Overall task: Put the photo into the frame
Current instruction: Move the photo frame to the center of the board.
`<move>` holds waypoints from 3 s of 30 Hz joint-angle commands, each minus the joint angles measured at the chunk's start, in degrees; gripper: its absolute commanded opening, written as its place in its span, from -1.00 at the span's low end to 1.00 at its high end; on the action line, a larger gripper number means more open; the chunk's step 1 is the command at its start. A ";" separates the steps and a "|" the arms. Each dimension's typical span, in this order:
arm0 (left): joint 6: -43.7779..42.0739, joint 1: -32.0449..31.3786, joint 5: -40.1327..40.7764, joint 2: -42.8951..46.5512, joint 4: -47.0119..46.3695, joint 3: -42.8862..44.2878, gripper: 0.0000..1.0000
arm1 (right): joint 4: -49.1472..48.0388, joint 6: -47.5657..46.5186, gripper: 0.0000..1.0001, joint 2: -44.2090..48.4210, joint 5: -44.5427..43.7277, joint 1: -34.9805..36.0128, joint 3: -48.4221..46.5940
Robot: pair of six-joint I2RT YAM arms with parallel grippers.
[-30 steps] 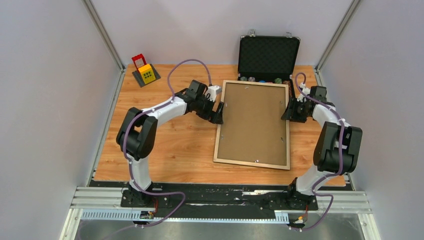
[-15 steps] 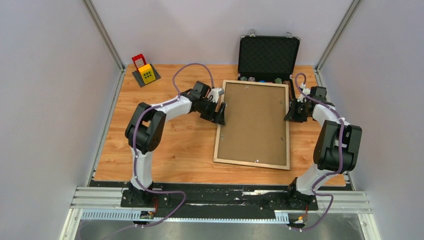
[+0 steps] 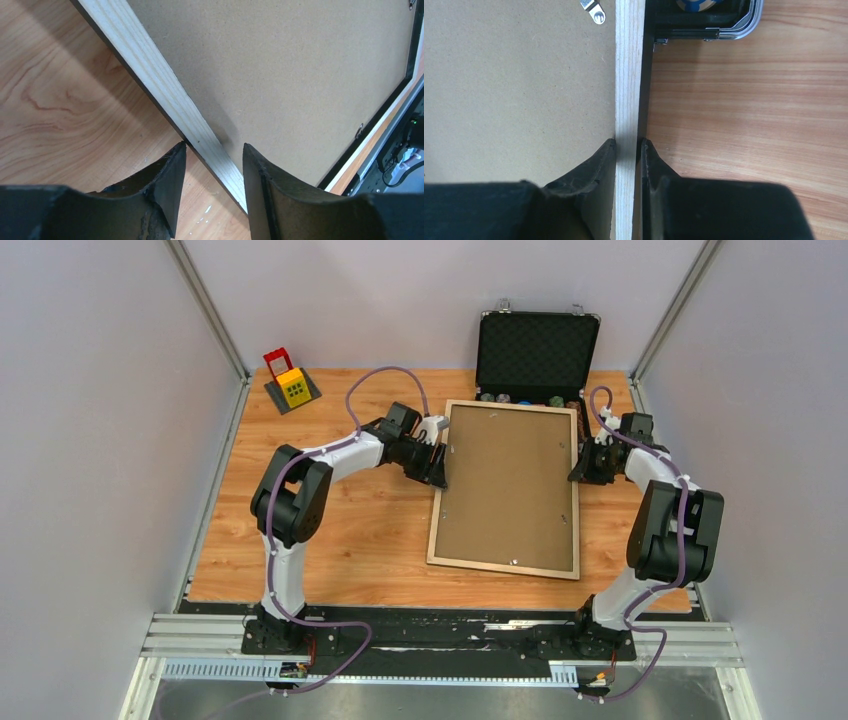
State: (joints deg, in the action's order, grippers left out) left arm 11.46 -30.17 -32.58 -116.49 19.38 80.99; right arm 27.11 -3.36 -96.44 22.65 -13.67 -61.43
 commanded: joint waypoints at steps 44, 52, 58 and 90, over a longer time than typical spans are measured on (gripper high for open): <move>7.11 0.30 -0.90 4.43 -5.85 -7.89 -1.00 | -0.17 2.31 0.03 -0.07 5.33 4.00 -4.72; 6.97 0.25 -0.80 4.65 -5.78 -7.92 -1.00 | 0.72 1.49 0.11 -1.99 0.57 4.37 -12.13; 6.82 0.31 -0.71 4.82 -5.67 -7.81 -1.00 | 0.99 0.27 0.13 -5.64 -3.99 5.93 -16.88; 6.65 0.30 -0.84 5.04 -5.57 -7.68 -1.00 | -0.90 -0.30 -0.02 -12.42 -10.41 7.78 -19.70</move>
State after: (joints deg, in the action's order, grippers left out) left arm 19.00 -28.80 -31.62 -113.14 14.04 73.84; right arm 28.32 -3.36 -108.31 13.50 -6.28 -78.85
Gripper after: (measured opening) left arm 0.355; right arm 0.503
